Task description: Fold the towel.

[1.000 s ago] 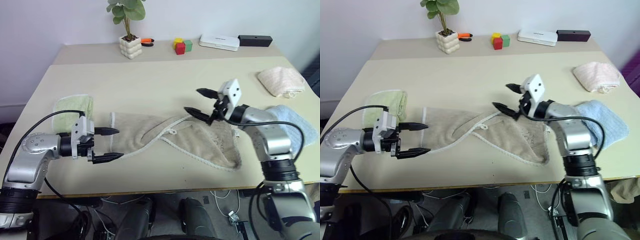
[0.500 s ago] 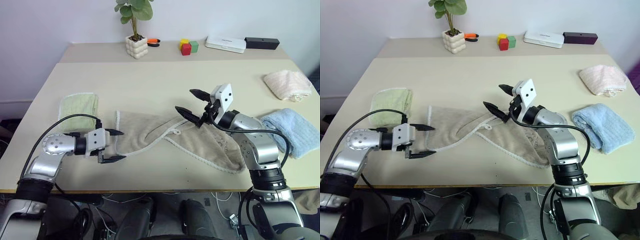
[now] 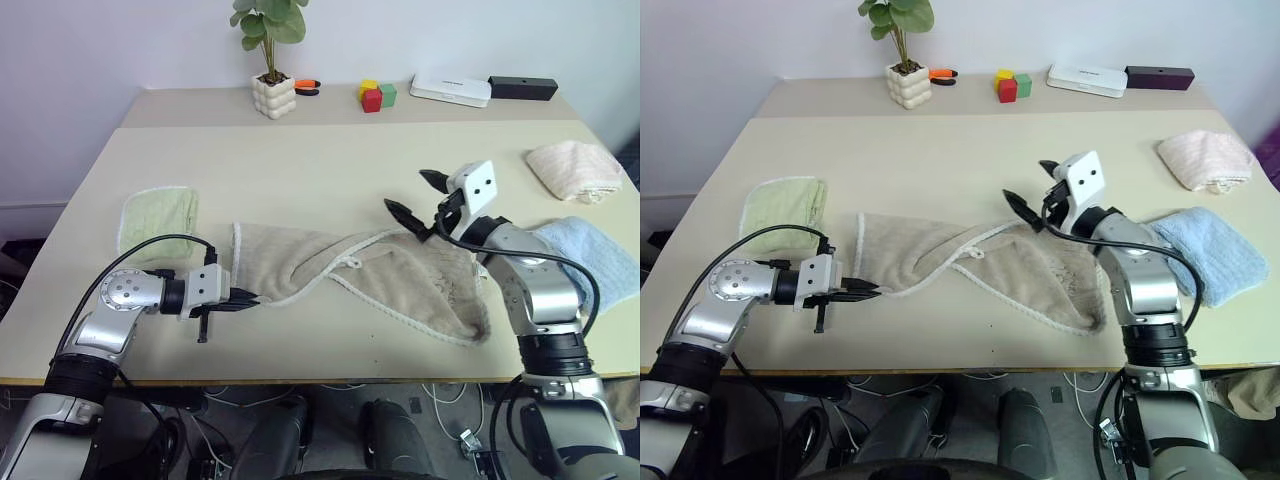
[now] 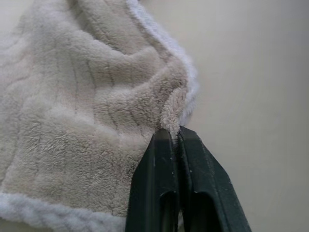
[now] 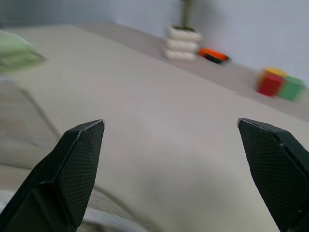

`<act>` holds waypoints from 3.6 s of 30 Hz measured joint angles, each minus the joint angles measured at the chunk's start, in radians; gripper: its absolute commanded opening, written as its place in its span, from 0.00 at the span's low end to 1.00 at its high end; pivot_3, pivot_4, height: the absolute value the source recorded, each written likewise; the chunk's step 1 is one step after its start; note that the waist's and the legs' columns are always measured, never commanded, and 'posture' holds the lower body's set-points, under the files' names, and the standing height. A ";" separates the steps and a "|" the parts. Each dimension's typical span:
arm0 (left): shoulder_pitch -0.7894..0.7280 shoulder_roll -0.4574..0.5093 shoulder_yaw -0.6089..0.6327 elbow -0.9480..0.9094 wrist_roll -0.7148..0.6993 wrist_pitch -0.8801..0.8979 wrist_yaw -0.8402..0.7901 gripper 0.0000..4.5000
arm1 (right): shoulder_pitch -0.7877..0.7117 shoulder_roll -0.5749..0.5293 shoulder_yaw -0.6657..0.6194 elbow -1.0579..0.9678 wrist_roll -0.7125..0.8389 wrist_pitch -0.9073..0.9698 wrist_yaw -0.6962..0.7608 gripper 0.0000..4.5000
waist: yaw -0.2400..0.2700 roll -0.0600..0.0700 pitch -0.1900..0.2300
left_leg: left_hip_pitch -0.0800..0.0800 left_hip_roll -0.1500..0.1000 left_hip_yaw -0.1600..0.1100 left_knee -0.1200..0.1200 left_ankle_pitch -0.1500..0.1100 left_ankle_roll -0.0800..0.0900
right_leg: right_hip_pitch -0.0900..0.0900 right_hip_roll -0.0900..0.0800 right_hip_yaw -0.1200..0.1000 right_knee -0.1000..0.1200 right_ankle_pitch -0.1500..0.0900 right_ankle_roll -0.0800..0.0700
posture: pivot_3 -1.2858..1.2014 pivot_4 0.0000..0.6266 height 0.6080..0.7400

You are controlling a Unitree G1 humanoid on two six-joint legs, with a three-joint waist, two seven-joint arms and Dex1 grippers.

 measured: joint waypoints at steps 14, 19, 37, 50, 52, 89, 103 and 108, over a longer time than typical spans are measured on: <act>-0.033 -0.064 0.124 -0.070 -0.130 0.139 0.126 0.01 | -0.032 -0.165 -0.008 0.228 -0.009 0.279 0.160 1.00 | -0.027 -0.001 0.001 | -0.003 0.000 0.000 -0.001 0.001 0.002 | 0.001 0.000 0.000 0.000 0.000 0.001 | 0.52 0.24 1.00; -0.007 -0.070 0.124 -0.100 -0.130 0.150 0.140 0.01 | -0.052 -0.159 0.023 0.260 -0.027 0.311 0.168 1.00 | -0.026 -0.001 0.001 | -0.003 0.000 0.000 -0.001 0.001 0.002 | 0.001 0.000 0.000 0.000 0.000 0.000 | 0.52 0.24 1.00; -0.042 -0.071 0.151 -0.038 -0.111 0.135 0.225 0.00 | -0.119 -0.111 0.023 0.319 -0.022 0.340 0.157 0.01 | -0.024 -0.001 0.001 | -0.003 0.000 0.000 0.000 0.001 0.002 | 0.001 0.000 0.000 0.001 0.000 0.001 | 0.52 0.24 1.00; -0.881 -0.118 0.157 0.917 0.161 -0.180 0.729 0.00 | -0.591 0.030 -0.049 0.797 -0.094 -0.257 -0.089 0.01 | -0.032 -0.006 0.005 | -0.012 -0.002 0.001 0.000 0.006 -0.004 | -0.007 0.000 -0.001 0.000 0.005 0.007 | 0.52 0.24 1.00; -0.982 -0.101 0.157 0.948 0.186 -0.245 0.762 0.00 | -0.657 0.030 -0.074 0.812 -0.088 -0.365 -0.102 0.01 | -0.033 -0.006 0.005 | -0.016 -0.002 0.000 0.001 0.006 -0.004 | -0.011 0.000 -0.001 0.000 0.006 0.007 | 0.52 0.24 1.00; 0.133 0.224 0.306 -0.125 -0.305 0.241 -0.310 0.00 | 0.394 -0.365 -0.206 -0.033 0.209 -0.184 0.648 0.01 | -0.023 -0.003 0.004 | -0.007 0.002 0.000 0.005 0.001 -0.001 | -0.001 0.003 0.003 -0.001 0.007 0.002 | 0.52 0.24 1.00; -0.088 0.136 0.288 0.110 -0.220 0.126 -0.212 0.00 | 0.272 -0.356 -0.183 0.066 0.158 -0.236 0.620 0.01 | -0.022 -0.002 0.003 | -0.004 0.003 0.003 0.002 0.001 -0.001 | 0.000 0.002 0.003 -0.002 0.004 -0.003 | 0.52 0.24 1.00; -0.249 0.055 0.237 0.328 -0.143 0.001 -0.189 0.00 | 0.144 -0.315 -0.136 0.180 0.092 -0.307 0.560 0.01 | -0.025 -0.002 0.003 | -0.004 0.003 0.003 0.002 0.002 0.000 | 0.000 0.002 0.002 -0.001 0.006 0.001 | 0.52 0.24 1.00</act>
